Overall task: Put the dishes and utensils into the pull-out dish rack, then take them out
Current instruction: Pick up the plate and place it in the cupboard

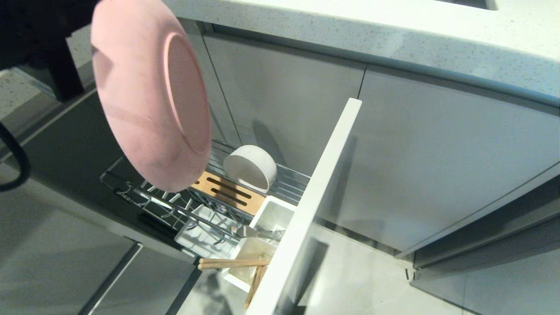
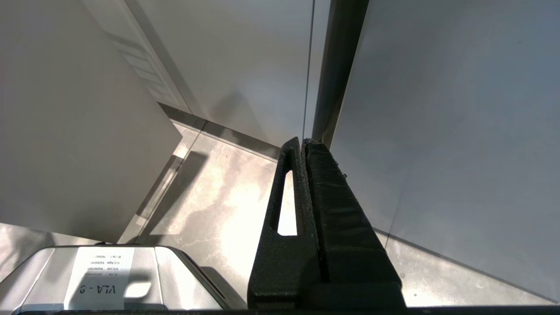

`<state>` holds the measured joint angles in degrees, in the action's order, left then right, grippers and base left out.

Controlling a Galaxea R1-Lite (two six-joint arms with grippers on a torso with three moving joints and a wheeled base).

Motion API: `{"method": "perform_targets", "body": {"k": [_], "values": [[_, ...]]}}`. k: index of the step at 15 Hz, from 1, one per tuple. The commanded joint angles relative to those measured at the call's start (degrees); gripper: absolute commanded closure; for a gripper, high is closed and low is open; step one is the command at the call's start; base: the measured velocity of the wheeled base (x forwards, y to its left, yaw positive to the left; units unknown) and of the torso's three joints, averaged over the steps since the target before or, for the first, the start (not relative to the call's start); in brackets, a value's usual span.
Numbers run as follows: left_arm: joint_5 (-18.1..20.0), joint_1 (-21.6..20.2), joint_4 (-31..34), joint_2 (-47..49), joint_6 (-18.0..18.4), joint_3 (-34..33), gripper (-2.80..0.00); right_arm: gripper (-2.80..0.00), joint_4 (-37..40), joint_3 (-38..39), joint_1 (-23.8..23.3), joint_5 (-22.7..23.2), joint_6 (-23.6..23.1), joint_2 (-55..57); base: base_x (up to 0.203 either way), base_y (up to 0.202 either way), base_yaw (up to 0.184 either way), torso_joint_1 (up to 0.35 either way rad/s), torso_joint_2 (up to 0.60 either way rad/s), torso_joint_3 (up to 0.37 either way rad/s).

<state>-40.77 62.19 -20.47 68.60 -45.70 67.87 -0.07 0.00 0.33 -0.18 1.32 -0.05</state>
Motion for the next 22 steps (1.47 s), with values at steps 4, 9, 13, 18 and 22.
{"method": "perform_targets", "body": {"k": [4, 9, 13, 18, 22], "values": [[-9.64, 0.4, -0.35, 2.16, -5.77, -5.93, 0.0, 0.0, -0.02, 0.09, 0.02, 0.01, 0.0, 0.05, 0.0, 0.0, 0.0, 0.0, 0.0, 0.0], [-21.49, 0.02, -0.6, 4.18, -14.07, -8.83, 0.0, 0.0, -0.02, 0.09, 0.02, 0.01, 0.0, 0.05, 0.0, 0.0, 0.0, 0.0, 0.0, 0.0], [-22.68, -5.23, -0.67, 3.87, -21.29, -12.47, 0.0, 0.0, -0.02, 0.09, 0.02, 0.01, 0.0, 0.05, 0.0, 0.0, 0.0, 0.0, 0.0, 0.0], [-22.63, -10.29, -0.81, 3.74, -26.69, -15.51, 0.0, 0.0, -0.02, 0.09, 0.02, 0.01, 0.0, 0.05, 0.0, 0.0, 0.0, 0.0, 0.0, 0.0], [-22.37, -11.3, -1.74, 3.74, -30.31, -15.57, 0.0, 0.0, -0.02, 0.09, 0.02, 0.01, 0.0, 0.05, 0.0, 0.0, 0.0, 0.0, 0.0, 0.0]]}}
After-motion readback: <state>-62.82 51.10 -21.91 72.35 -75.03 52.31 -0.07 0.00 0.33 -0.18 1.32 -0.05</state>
